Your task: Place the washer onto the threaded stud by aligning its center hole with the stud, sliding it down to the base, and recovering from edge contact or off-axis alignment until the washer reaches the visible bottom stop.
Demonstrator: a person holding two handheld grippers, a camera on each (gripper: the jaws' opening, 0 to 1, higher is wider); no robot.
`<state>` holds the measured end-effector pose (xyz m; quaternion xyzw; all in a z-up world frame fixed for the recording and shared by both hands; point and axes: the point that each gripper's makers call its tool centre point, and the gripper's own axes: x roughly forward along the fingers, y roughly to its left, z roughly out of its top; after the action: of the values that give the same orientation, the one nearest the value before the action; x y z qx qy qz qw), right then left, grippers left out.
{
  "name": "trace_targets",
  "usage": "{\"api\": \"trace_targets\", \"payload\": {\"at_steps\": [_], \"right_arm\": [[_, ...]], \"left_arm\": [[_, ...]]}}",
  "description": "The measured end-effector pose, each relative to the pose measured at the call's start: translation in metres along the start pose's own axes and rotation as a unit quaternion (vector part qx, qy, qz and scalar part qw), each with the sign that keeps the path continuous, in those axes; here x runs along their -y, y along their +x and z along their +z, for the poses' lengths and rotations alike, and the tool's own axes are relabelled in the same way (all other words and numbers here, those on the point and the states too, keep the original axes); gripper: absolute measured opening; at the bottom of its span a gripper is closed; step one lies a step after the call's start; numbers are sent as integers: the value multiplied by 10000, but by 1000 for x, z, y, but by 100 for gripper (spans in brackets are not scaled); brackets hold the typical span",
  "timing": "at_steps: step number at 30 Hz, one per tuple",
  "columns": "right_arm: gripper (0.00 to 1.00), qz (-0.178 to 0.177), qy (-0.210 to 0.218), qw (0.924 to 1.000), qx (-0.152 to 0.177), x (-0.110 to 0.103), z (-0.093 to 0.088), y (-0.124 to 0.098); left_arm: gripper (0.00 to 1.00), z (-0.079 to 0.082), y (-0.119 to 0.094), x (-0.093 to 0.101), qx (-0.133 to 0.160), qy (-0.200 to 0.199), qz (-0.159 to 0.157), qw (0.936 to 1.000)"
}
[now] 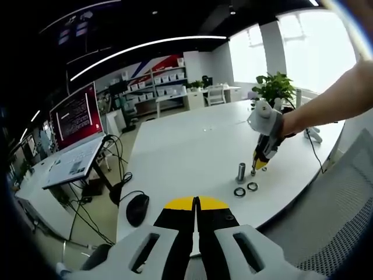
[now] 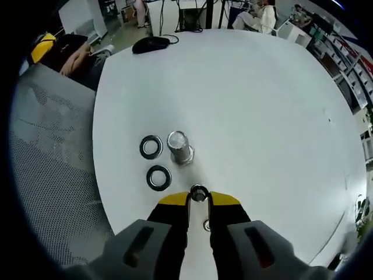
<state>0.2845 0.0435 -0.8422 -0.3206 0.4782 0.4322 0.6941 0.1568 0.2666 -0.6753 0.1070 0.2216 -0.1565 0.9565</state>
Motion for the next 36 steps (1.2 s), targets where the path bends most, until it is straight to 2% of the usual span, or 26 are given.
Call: {"api": "trace_targets", "payload": {"at_steps": [17,23,36], "right_arm": [[15,47,-103,9998,-135,-3,-5,12],[20,58,-130,9998,-100,-3,-8,10],[23,-1,-82,9998,-207,3,-32,3]], "left_arm": [[0,-1,0,0,-32,-4,7,10000],[0,-1,1,0,-25,-5,6,10000],[0,-1,1,0,-30,6,0,10000]]}}
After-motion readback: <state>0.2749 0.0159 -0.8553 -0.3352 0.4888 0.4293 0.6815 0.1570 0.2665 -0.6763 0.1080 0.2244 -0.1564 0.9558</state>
